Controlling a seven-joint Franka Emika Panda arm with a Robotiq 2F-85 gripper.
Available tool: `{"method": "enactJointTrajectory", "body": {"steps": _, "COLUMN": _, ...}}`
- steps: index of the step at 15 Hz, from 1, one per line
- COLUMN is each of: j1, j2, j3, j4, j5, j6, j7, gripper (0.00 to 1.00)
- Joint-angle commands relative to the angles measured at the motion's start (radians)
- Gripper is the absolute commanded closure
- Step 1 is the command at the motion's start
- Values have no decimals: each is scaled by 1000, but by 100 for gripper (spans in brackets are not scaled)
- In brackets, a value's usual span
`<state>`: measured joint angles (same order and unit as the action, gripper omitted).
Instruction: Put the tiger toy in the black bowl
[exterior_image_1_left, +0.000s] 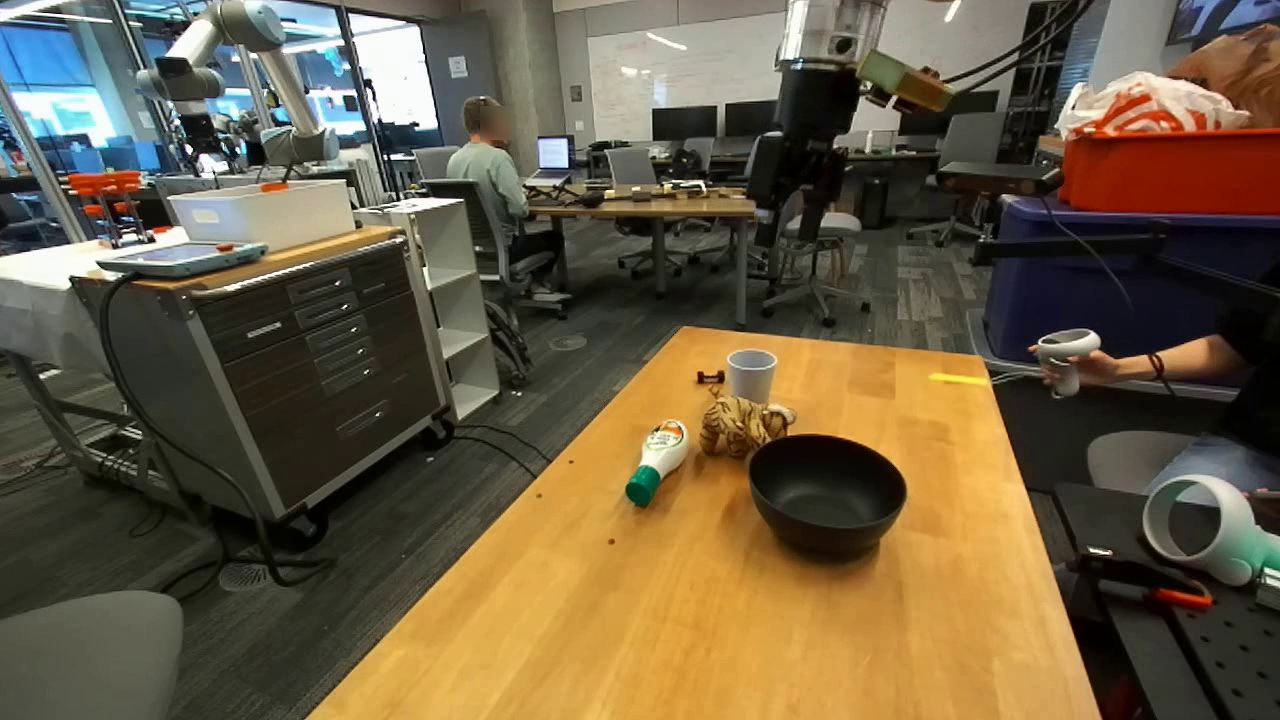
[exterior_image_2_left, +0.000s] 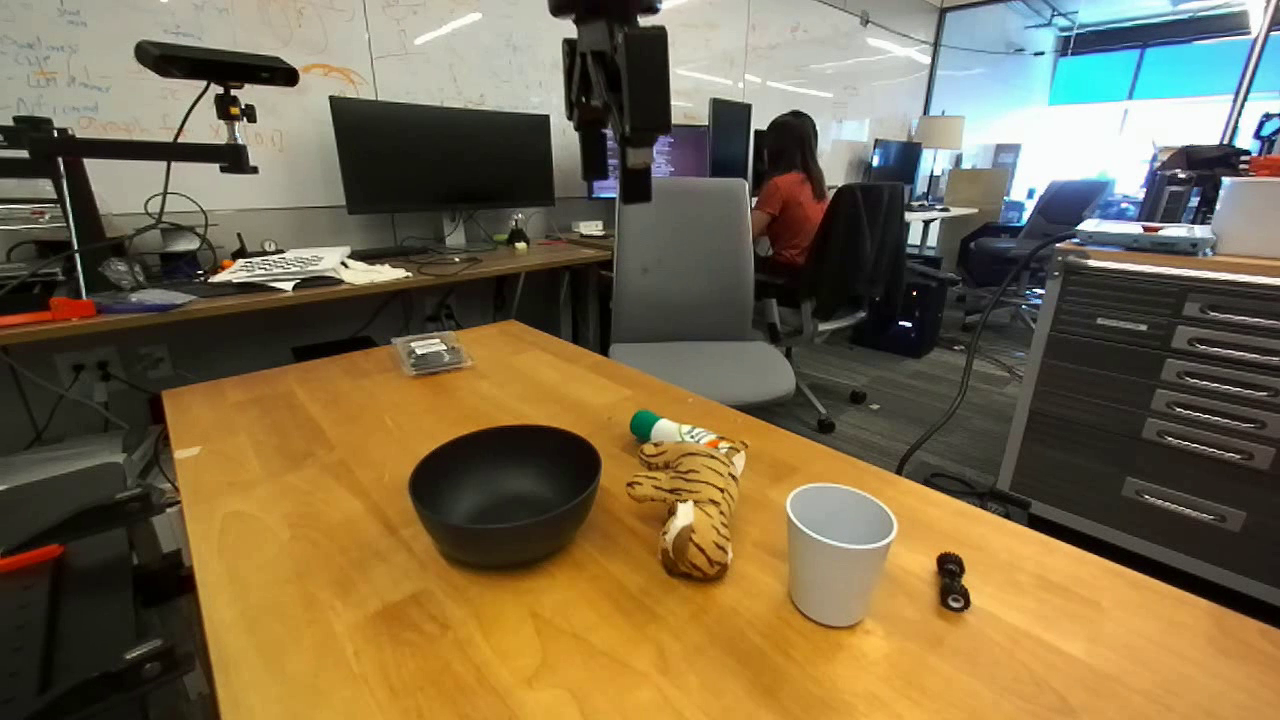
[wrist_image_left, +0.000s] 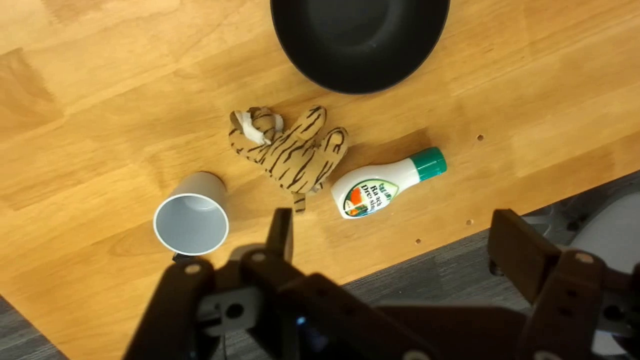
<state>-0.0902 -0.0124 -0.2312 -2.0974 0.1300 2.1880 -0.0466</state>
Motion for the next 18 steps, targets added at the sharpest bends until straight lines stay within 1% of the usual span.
{"method": "enactJointTrajectory", "body": {"steps": 1, "j1": -35, "j2": 97, "j3": 22, "j4": 63, "j5": 29, "j6": 25, "j7": 55, "gripper": 0}}
{"method": "enactJointTrajectory", "body": {"steps": 5, "j1": -40, "j2": 165, "j3": 29, "j4": 80, "j5": 25, "j6": 46, "j7": 103, "gripper": 0}}
{"method": "enactJointTrajectory", "body": {"steps": 14, "j1": -34, "j2": 276, "j3": 47, "j4": 73, "j5": 3, "j6": 114, "j7": 181, "gripper": 0}}
{"method": "enactJointTrajectory", "body": {"steps": 18, "j1": -31, "j2": 336, "j3": 48, "j4": 79, "j5": 0, "j6": 171, "j7": 209, "gripper": 0}}
